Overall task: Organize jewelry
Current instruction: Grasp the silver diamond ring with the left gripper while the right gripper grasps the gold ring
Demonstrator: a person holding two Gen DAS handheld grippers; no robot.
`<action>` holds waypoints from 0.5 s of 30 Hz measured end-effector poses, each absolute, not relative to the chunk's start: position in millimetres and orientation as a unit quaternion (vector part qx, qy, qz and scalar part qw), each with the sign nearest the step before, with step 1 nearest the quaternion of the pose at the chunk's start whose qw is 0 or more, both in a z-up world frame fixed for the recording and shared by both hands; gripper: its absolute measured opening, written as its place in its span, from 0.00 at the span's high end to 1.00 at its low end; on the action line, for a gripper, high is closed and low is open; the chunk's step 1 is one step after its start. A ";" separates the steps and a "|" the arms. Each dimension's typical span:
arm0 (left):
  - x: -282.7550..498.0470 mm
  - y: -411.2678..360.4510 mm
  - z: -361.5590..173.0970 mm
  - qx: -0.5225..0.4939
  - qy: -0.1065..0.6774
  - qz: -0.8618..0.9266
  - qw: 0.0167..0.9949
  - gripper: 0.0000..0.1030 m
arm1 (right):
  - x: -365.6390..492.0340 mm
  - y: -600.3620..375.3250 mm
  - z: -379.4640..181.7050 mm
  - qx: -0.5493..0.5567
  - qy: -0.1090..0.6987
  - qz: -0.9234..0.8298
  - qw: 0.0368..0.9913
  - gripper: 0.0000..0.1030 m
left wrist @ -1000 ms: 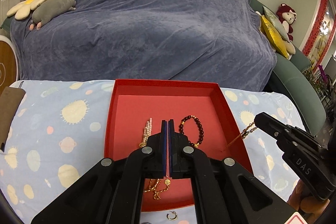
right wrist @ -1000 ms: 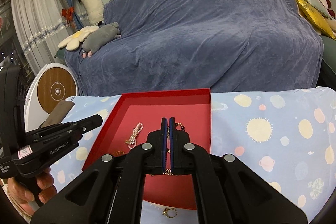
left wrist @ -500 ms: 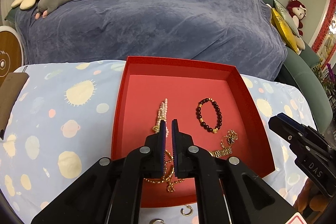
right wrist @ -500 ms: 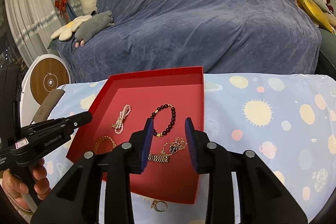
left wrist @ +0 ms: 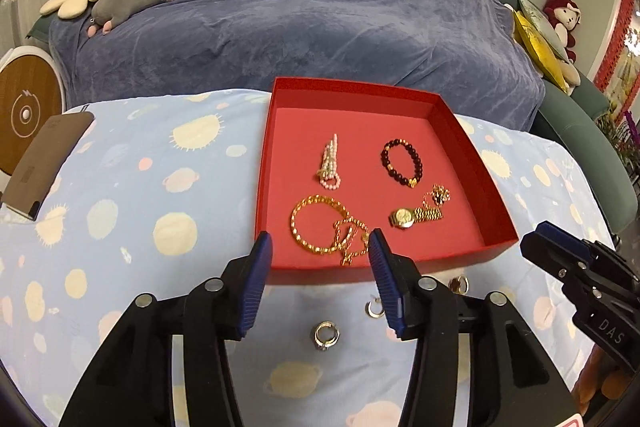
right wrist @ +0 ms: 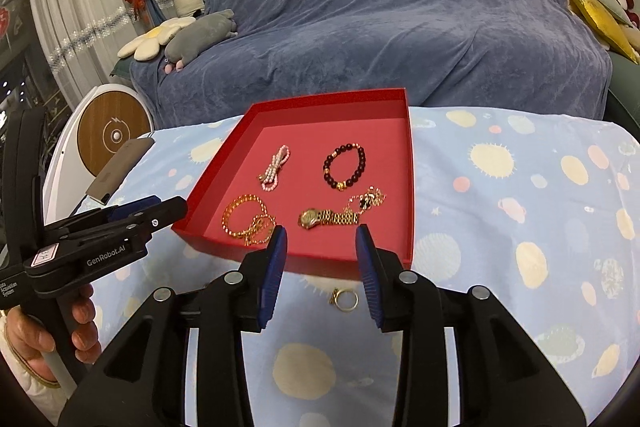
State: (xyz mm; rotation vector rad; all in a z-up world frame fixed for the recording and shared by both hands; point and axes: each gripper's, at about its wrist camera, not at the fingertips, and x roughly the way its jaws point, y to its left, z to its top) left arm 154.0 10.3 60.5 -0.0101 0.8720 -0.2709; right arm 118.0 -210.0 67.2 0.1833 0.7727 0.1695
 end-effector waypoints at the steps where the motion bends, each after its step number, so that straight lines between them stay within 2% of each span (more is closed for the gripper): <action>1: 149.3 11.1 58.2 0.000 0.423 -0.128 0.897 0.48 | 113.0 -210.6 65.9 0.092 0.379 0.081 0.917 0.67; 5: 130.5 17.6 44.5 0.007 0.435 -0.124 0.892 0.38 | 93.2 -213.7 58.1 0.112 0.390 0.080 0.911 0.62; 15: 113.8 12.9 3.7 0.059 0.442 -0.124 0.886 0.38 | 85.4 -205.3 40.6 0.105 0.409 0.084 0.903 0.61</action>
